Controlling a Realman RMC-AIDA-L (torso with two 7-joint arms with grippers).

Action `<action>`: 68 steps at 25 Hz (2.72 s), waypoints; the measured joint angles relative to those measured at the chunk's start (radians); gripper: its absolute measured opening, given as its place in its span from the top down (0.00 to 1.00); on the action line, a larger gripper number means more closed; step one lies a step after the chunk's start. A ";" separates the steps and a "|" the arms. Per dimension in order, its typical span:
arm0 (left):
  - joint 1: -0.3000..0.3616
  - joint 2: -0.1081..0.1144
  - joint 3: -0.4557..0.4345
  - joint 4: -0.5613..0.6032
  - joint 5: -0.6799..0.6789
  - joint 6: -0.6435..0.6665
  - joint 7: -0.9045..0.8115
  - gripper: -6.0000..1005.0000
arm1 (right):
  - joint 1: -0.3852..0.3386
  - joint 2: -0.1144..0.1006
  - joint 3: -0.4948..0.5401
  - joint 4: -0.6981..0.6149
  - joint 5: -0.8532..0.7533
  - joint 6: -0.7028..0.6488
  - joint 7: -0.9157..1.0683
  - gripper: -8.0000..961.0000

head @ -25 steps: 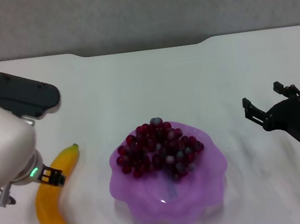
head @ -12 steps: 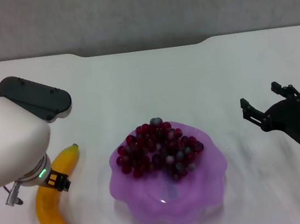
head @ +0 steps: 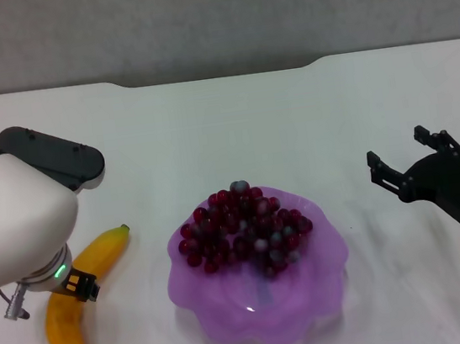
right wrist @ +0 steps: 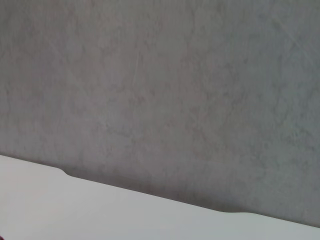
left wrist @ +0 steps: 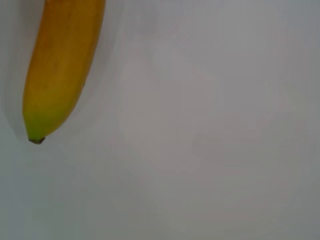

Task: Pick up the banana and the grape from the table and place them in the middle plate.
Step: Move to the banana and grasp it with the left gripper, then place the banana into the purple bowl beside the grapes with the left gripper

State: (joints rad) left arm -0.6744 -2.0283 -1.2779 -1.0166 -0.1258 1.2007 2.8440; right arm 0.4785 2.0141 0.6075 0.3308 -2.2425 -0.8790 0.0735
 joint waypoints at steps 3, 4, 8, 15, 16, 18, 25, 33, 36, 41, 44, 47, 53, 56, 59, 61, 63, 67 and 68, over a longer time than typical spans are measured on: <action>0.000 -0.001 0.005 0.001 0.000 -0.001 0.000 0.26 | 0.000 0.000 0.000 0.002 0.000 0.000 0.000 0.07; 0.000 -0.001 0.007 0.001 0.000 -0.001 0.000 0.26 | 0.000 0.000 0.000 0.002 0.000 0.000 0.000 0.07; 0.000 -0.002 0.010 0.006 0.000 -0.009 0.000 0.26 | 0.000 0.000 0.000 0.002 0.000 0.000 0.000 0.07; -0.003 -0.004 0.009 0.049 -0.002 -0.036 0.000 0.26 | 0.000 0.000 0.000 0.006 0.002 0.000 0.000 0.07; -0.003 -0.004 0.006 0.054 -0.004 -0.040 0.000 0.26 | 0.000 0.000 0.000 0.006 0.003 0.000 0.000 0.07; -0.003 -0.004 0.004 0.058 -0.008 -0.042 -0.001 0.28 | 0.000 0.000 0.000 0.007 0.003 0.000 0.000 0.07; -0.008 -0.004 0.008 0.079 -0.009 -0.043 -0.001 0.35 | 0.000 0.000 0.000 0.009 0.003 -0.001 0.000 0.07; -0.006 -0.004 0.000 0.076 -0.009 -0.043 -0.002 0.47 | 0.000 0.000 0.000 0.009 0.001 -0.001 0.000 0.07; -0.003 -0.004 -0.005 0.071 -0.009 -0.044 -0.002 0.48 | -0.001 0.000 0.000 0.008 0.002 0.000 0.000 0.07; 0.016 0.000 -0.028 -0.004 0.016 -0.030 -0.002 0.48 | -0.007 0.000 0.000 0.005 0.003 0.000 0.000 0.07; 0.095 0.001 -0.068 -0.177 0.066 -0.024 -0.003 0.48 | -0.008 0.000 0.000 0.001 0.003 0.000 0.000 0.07; 0.208 -0.002 -0.084 -0.370 0.106 -0.080 -0.003 0.48 | -0.008 0.000 0.000 0.002 0.005 0.000 0.000 0.07; 0.421 -0.003 -0.059 -0.565 0.083 -0.392 -0.007 0.48 | -0.009 0.000 0.000 0.001 0.006 0.000 0.000 0.07; 0.507 -0.003 -0.021 -0.550 0.062 -0.635 -0.008 0.48 | -0.010 0.000 0.000 0.001 0.006 0.000 0.000 0.07; 0.555 -0.004 0.013 -0.501 0.061 -0.824 -0.009 0.48 | -0.011 0.000 0.000 0.000 0.006 0.000 0.000 0.07; 0.591 -0.004 0.040 -0.460 0.060 -0.962 -0.010 0.48 | -0.011 0.000 0.000 -0.003 0.006 0.000 0.000 0.07; 0.634 -0.003 0.070 -0.443 0.058 -1.075 -0.011 0.48 | -0.014 0.000 0.000 -0.005 0.006 0.000 0.000 0.07; 0.714 0.000 0.137 -0.474 0.056 -1.199 -0.061 0.48 | -0.022 0.000 0.001 -0.006 0.006 0.000 0.000 0.07; 0.725 0.004 0.152 -0.504 0.055 -1.190 -0.088 0.48 | -0.024 0.000 0.001 -0.006 0.006 0.000 0.000 0.07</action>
State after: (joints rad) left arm 0.0503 -2.0239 -1.1257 -1.5204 -0.0709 0.0102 2.7561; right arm 0.4547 2.0141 0.6087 0.3252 -2.2366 -0.8791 0.0736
